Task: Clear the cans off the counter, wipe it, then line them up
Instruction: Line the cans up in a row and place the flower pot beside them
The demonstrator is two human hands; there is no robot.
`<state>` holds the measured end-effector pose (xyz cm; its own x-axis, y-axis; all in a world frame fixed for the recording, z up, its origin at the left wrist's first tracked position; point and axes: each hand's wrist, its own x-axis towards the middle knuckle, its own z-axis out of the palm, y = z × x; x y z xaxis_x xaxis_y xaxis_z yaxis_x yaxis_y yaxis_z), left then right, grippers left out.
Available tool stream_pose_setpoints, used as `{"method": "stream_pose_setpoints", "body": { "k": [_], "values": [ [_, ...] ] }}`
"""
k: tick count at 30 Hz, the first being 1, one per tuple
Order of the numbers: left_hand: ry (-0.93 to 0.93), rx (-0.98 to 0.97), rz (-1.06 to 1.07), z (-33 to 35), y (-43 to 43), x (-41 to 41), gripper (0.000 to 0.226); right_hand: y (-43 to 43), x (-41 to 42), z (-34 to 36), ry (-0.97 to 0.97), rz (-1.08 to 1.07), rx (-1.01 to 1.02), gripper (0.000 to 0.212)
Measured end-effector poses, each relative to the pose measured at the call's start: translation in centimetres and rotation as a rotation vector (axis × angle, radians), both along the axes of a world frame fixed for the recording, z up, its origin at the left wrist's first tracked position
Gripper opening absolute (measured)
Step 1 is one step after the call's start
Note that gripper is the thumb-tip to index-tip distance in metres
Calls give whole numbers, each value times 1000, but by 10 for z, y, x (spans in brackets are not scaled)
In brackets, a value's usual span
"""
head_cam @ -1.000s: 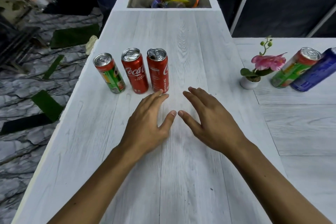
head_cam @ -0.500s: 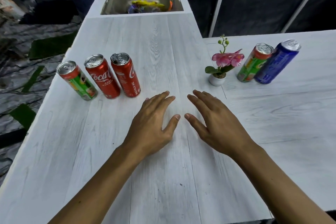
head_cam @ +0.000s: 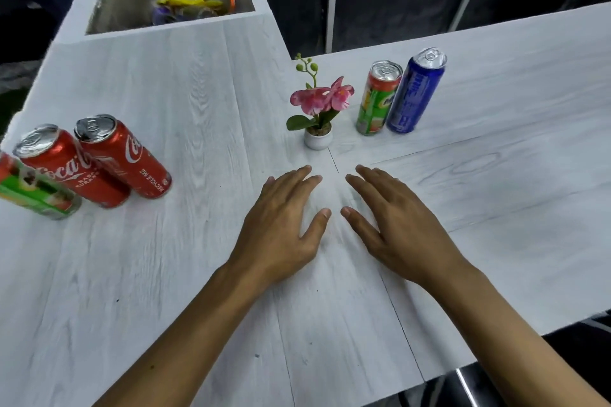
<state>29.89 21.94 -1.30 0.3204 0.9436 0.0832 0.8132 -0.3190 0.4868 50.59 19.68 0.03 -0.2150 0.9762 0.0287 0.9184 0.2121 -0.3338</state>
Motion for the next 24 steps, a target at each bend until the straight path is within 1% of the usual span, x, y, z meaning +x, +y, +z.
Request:
{"method": "stream_pose_setpoints", "body": {
  "k": [6,13,21,24],
  "values": [
    [-17,-17,-100,-2,11,47,59,-3,45,-6,7,-76,12,58],
    [-65,-39,-102,-7,25,92,56,1,86,-16,46,-167,34,57],
    [-157,-57,-33,-9,51,129,56,14,120,-18,80,-240,64,61],
    [-217,-43,42,-10,63,146,61,29,133,-19,138,-285,64,63]
  ]
}}
